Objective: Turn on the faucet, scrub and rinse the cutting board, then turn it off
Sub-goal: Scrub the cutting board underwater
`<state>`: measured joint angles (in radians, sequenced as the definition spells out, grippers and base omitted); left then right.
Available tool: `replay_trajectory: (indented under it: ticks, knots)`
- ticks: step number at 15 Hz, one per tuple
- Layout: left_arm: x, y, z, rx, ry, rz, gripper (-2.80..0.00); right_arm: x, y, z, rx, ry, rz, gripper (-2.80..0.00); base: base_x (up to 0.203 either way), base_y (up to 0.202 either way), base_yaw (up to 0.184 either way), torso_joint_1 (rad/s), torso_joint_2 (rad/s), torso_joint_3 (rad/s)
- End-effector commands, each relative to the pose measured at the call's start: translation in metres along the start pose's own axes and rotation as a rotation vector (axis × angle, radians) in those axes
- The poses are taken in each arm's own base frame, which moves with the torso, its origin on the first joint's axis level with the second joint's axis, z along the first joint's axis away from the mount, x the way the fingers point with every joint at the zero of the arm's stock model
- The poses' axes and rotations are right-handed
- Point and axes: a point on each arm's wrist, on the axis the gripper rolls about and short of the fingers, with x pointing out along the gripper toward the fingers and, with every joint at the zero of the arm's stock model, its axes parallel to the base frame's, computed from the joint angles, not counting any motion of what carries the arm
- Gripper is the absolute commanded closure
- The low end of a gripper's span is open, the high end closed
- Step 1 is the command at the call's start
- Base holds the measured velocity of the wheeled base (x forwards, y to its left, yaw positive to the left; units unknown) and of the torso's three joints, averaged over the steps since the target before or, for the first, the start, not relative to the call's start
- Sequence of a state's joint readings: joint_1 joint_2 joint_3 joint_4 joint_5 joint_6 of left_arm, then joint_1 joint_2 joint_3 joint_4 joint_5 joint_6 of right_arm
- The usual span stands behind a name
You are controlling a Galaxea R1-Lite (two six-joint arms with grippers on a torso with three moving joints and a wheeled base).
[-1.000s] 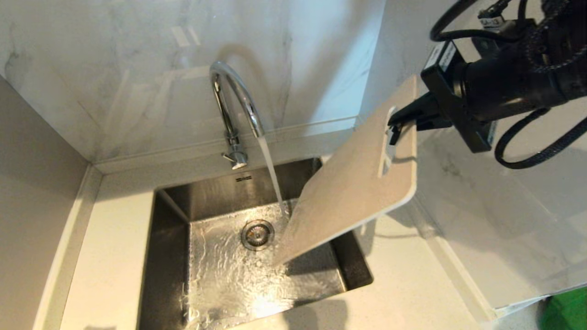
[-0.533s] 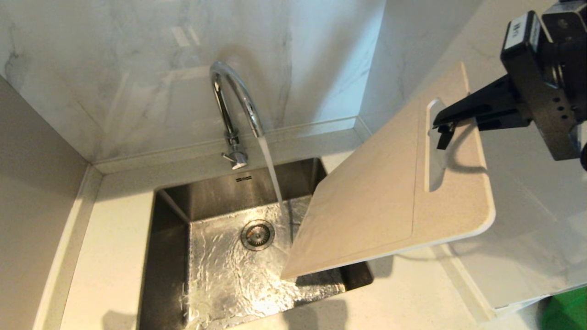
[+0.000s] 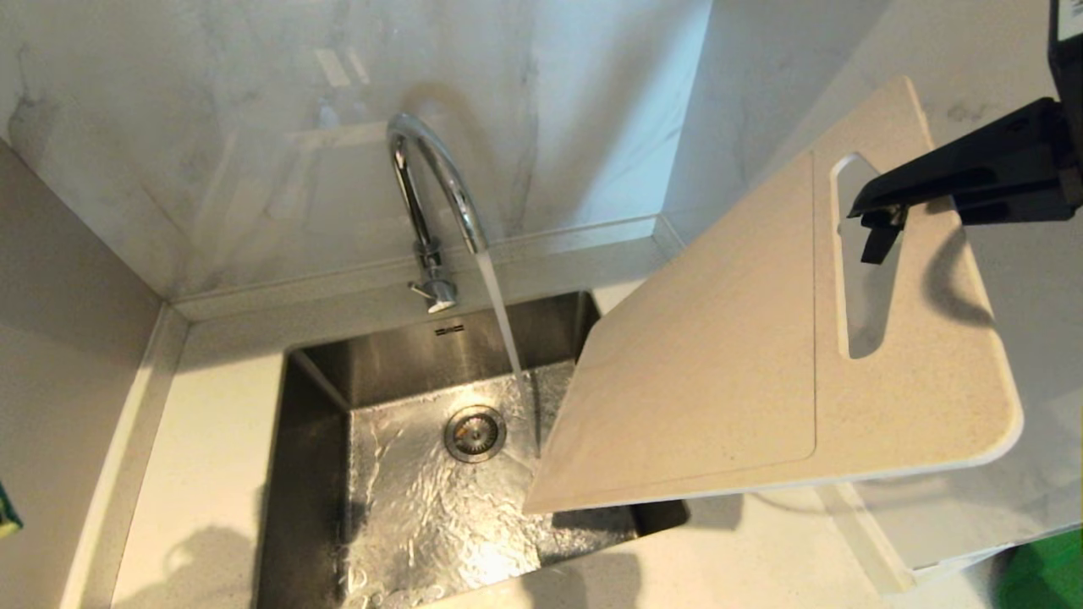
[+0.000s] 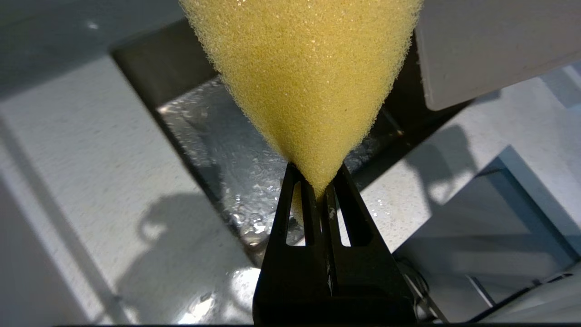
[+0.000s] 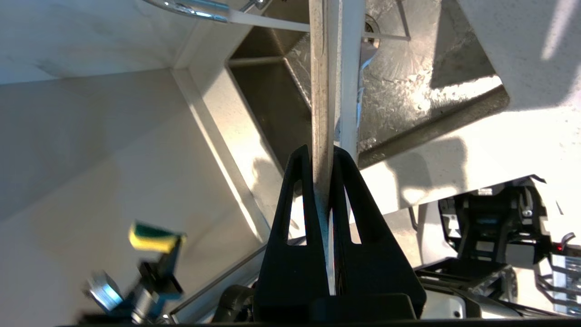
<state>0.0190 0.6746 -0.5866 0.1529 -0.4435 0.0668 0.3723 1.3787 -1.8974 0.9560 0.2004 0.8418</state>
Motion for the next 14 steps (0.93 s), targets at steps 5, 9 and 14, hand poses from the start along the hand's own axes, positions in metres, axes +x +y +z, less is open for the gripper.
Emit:
replay_trajectory:
  ticks: [5,9,14]
  knots:
    - [0.100,0.009,0.069,-0.050,0.132,-0.353,0.00,-0.003,-0.003,-0.005,0.004,0.033,-0.029,0.00,0.000,0.000,0.000,0.000,0.00,0.000]
    - [0.149,-0.026,0.086,-0.057,0.205,-0.559,0.00,-0.001,-0.006,-0.006,0.007,0.042,-0.039,0.00,0.000,0.000,0.000,0.000,0.00,0.000]
    - [0.192,-0.069,0.113,-0.127,0.228,-0.701,0.00,0.000,-0.005,-0.006,0.010,0.041,-0.034,0.00,0.000,0.000,0.000,0.000,0.00,0.000]
